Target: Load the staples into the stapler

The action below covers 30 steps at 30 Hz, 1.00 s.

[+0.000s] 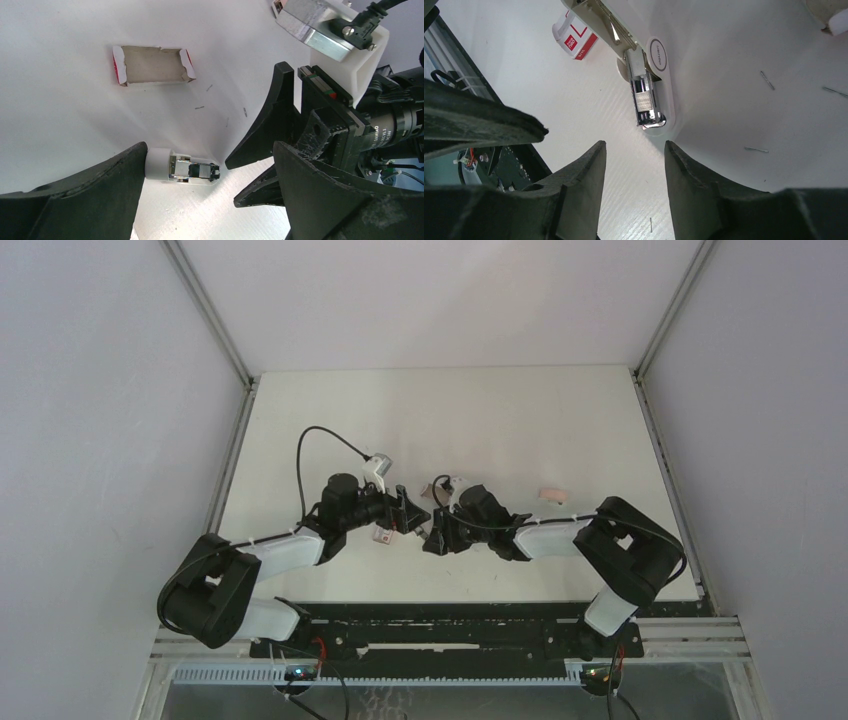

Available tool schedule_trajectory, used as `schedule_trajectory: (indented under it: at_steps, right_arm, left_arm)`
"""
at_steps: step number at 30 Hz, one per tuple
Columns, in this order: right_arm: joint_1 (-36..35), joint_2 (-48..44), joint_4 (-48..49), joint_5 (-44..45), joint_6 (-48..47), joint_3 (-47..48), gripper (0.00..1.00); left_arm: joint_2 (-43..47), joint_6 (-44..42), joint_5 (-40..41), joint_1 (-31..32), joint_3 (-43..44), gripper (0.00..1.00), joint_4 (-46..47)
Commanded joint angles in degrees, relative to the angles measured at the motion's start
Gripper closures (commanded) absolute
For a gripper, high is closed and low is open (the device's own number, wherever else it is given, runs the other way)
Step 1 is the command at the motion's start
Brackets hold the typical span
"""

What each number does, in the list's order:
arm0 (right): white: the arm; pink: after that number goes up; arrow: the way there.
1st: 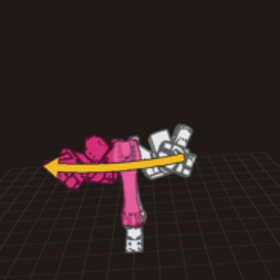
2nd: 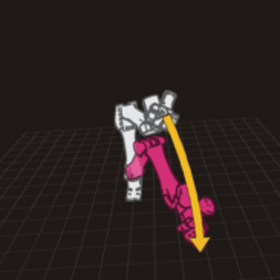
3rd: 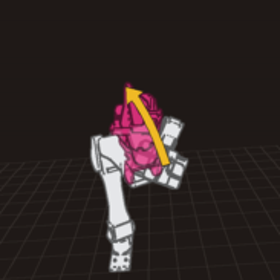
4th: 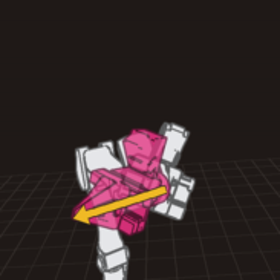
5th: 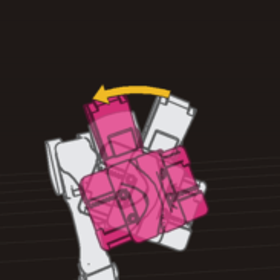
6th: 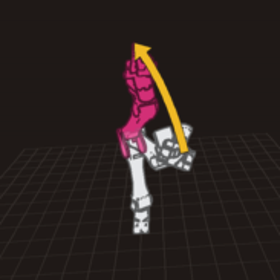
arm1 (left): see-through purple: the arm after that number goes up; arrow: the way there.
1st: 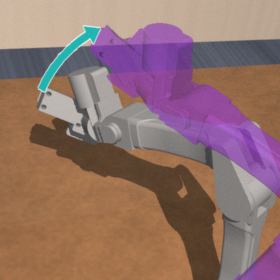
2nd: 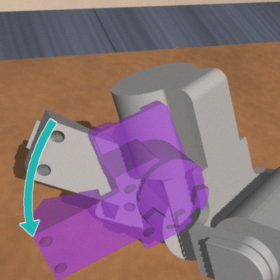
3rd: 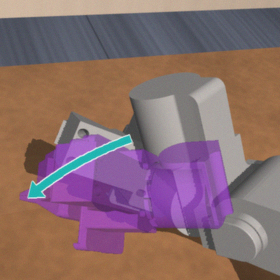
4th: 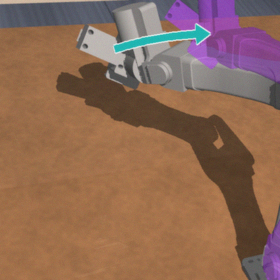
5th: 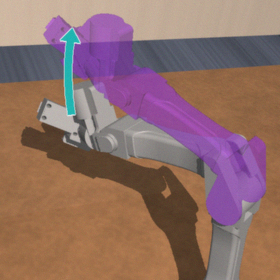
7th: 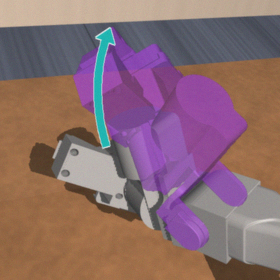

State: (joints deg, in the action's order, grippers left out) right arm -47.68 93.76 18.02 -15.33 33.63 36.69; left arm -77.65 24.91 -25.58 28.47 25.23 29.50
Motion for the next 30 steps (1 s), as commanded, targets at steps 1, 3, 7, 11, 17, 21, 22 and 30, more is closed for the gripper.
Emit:
schedule_trajectory:
  at_steps: [1, 3, 7, 11, 17, 21, 22, 30]
  right_arm:
    - [-0.4, 0.8, 3.7, -1.3, 1.1, 2.0, 0.57]
    - [-0.5, 1.1, 3.8, -1.4, 1.3, 2.0, 0.57]
    - [-0.4, 2.6, 4.6, -1.5, 1.7, 2.1, 0.60]
    - [-0.4, 3.8, 4.9, -0.9, 2.0, 2.5, 0.62]
    - [0.2, 4.8, 4.6, -0.1, 2.1, 2.5, 0.63]
    - [0.6, 5.2, 4.7, 0.1, 2.2, 2.5, 0.64]
    - [0.7, 5.2, 4.7, 0.2, 2.2, 2.5, 0.64]
    - [1.3, 6.1, 5.1, 0.5, 2.5, 2.5, 0.65]
  left_arm:
    - [0.4, 0.4, -1.1, 0.6, 1.3, 0.03, 3.3]
    - [0.4, 0.5, -0.9, 1.1, 0.9, 0.03, 3.4]
    - [-0.2, 0.8, -0.2, 2.0, 0.9, 0.03, 3.8]
    - [-0.6, 1.2, -0.3, 3.4, 0.4, 0.03, 4.9]
    - [-1.1, 1.6, 0.3, 5.3, 0.0, 0.03, 4.9]
    - [-1.4, 2.6, 0.9, 7.2, -0.5, 0.03, 5.6]
    - [-1.4, 2.9, 1.2, 7.6, -0.7, 0.03, 5.8]
    - [-0.8, 4.2, 2.1, 9.9, -2.9, 0.03, 8.2]
